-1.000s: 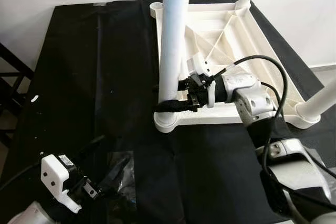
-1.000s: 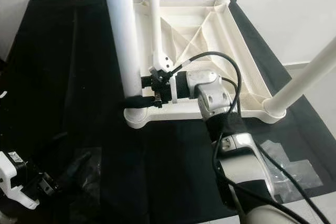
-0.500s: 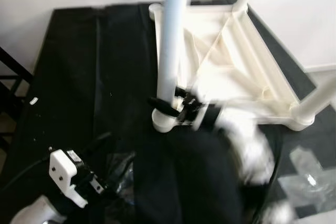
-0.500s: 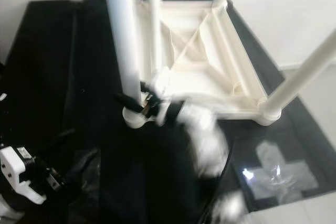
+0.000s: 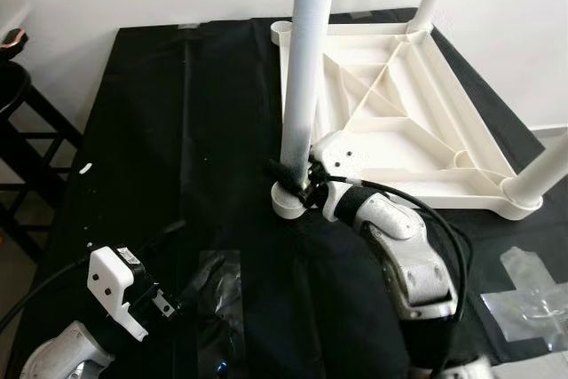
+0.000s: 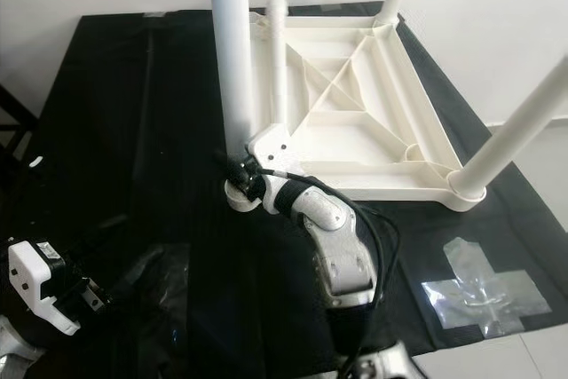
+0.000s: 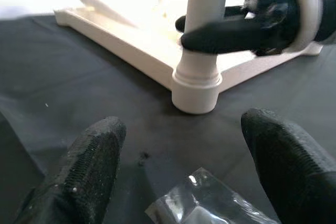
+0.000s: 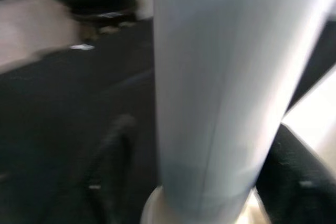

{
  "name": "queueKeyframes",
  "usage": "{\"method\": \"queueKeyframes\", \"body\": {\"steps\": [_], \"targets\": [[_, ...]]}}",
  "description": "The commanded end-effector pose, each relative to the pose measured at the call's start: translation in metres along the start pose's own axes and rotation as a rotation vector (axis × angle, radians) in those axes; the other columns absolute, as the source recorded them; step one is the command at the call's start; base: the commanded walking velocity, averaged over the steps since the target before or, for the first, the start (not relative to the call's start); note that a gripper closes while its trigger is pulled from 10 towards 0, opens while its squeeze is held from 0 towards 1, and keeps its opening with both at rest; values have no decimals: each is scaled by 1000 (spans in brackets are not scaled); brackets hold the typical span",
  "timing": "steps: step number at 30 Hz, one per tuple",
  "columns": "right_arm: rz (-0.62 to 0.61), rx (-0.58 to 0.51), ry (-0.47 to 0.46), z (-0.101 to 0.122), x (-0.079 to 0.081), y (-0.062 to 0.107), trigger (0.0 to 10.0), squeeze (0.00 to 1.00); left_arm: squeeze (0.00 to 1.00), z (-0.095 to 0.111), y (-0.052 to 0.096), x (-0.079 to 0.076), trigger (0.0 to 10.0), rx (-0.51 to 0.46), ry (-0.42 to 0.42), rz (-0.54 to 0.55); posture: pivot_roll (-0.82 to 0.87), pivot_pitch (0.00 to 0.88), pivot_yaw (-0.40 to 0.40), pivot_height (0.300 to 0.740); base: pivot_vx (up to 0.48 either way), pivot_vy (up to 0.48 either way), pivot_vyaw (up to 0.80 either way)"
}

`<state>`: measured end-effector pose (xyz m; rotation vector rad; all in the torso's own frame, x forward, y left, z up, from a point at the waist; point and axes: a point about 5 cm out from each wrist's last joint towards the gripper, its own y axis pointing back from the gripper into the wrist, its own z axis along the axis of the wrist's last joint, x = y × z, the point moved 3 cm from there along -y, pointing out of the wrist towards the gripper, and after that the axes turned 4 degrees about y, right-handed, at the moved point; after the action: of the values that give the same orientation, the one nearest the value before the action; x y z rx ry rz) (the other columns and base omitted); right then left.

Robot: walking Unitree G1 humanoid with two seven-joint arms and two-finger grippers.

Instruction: Building children table

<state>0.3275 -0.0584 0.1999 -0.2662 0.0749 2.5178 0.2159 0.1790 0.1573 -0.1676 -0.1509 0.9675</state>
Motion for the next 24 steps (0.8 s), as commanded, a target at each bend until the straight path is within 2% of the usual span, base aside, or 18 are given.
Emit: {"method": "queueKeyframes", "body": {"steps": [1,2,3,5,6,8,9,10,11,12,13,15,18,19,24], "targets": [[109,-56,-6,12,9,-4,10000,1000,0,-3,2,-1,10000,11,-2,-5,-87,207,-22,740,0,0,0],[109,-56,-6,12,9,-4,10000,1000,0,-3,2,-1,10000,11,-2,-5,-87,207,-22,740,0,0,0],[161,-78,2,17,6,-3,10000,1000,0,-3,2,-1,10000,12,-2,-6,-87,207,-22,740,0,0,0],[260,-88,62,24,-12,-3,10000,1000,0,-4,2,-3,10000,16,1,-13,-72,209,-20,740,0,0,0],[260,-88,62,24,-12,-3,10000,1000,0,-4,2,-3,10000,16,1,-13,-72,209,-20,740,0,0,0],[409,-75,113,33,-20,0,10000,1000,0,-4,4,-5,10000,18,5,-17,-61,215,-16,740,0,0,0],[409,-75,113,33,-20,0,10000,1000,0,-4,4,-5,10000,18,5,-17,-61,215,-16,740,0,0,0],[470,-69,117,36,-20,1,10000,1000,0,-3,4,-5,10000,19,6,-16,-61,215,-16,740,0,0,0],[497,-62,134,39,-22,0,10000,75,0,-3,5,-6,10000,20,8,-17,-57,218,-15,740,0,0,0],[497,-62,134,39,-22,0,10000,75,0,-3,5,-6,10000,20,8,-17,-57,218,-15,740,0,0,0],[540,-55,145,43,-23,-5,10000,0,0,-3,6,-6,10000,23,10,-19,-48,221,-13,740,0,0,0],[615,-54,148,50,-22,-11,10000,0,0,-3,8,-8,10000,28,13,-23,-41,223,-14,740,0,0,0],[656,-46,142,51,-21,-14,10000,0,0,-3,9,-9,10000,31,14,-25,-36,225,-16,740,0,0,0],[662,-48,137,51,-21,-15,0,0,0,-3,9,-9,10000,32,14,-25,-34,227,-18,740,0,0,0],[685,-64,114,49,-20,-16,0,0,0,-3,9,-10,10000,31,17,-23,-37,235,-22,740,0,0,0]]}}
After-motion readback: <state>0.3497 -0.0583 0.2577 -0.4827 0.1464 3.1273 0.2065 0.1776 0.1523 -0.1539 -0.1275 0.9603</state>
